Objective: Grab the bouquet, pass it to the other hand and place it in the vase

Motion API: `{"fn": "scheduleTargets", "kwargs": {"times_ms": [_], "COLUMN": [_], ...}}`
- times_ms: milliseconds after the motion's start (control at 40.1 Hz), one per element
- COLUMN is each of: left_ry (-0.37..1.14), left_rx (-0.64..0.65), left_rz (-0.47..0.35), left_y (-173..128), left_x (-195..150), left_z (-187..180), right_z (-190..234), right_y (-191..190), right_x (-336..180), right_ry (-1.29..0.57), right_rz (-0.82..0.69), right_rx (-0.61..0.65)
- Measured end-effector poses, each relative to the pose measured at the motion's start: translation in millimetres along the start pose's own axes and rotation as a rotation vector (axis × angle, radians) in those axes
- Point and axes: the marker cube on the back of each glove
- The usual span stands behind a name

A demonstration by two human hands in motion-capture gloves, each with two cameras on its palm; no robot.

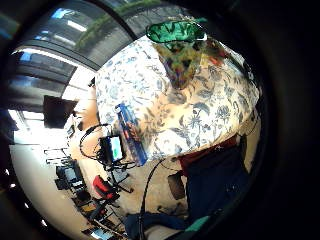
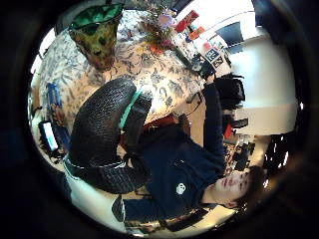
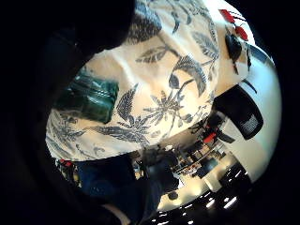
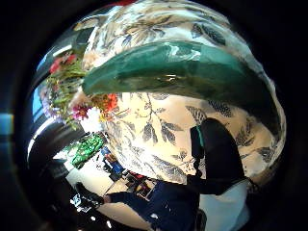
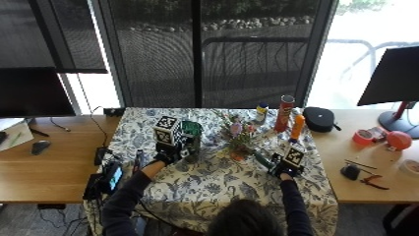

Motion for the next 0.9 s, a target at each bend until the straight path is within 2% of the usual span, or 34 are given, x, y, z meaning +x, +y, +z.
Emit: {"fn": "scheduleTargets", "kwargs": {"times_ms": [50,150,250,449,574,773,898], "left_ry": [0.001,0.03,0.056,-0.06,-0.073,-0.061,-0.051], "left_rx": [-0.003,-0.028,-0.05,0.009,0.001,-0.008,-0.012], "left_rz": [-0.002,-0.001,-0.007,-0.034,-0.043,-0.053,-0.035], "left_y": [0.2,-0.4,-3.1,-3.2,-3.7,-0.4,-5.1], "left_x": [-0.5,-1.9,-5.1,-8.0,-10.3,-8.8,-8.3], "left_z": [1.0,4.5,9.8,10.8,12.9,9.5,12.5], "right_z": [1.2,7.4,14.9,12.7,1.3,0.2,-4.3], "right_y": [-10.5,-12.5,-12.6,-7.1,-8.9,-6.5,-16.3], "right_x": [5.6,7.0,0.9,-16.1,-24.5,-27.3,-24.8], "right_ry": [0.005,-0.014,-0.007,0.082,0.115,0.029,-0.111], "right_rz": [0.14,0.217,0.225,0.218,0.199,0.178,0.134], "right_rx": [0.118,0.158,0.165,0.123,0.168,0.214,0.356]}}
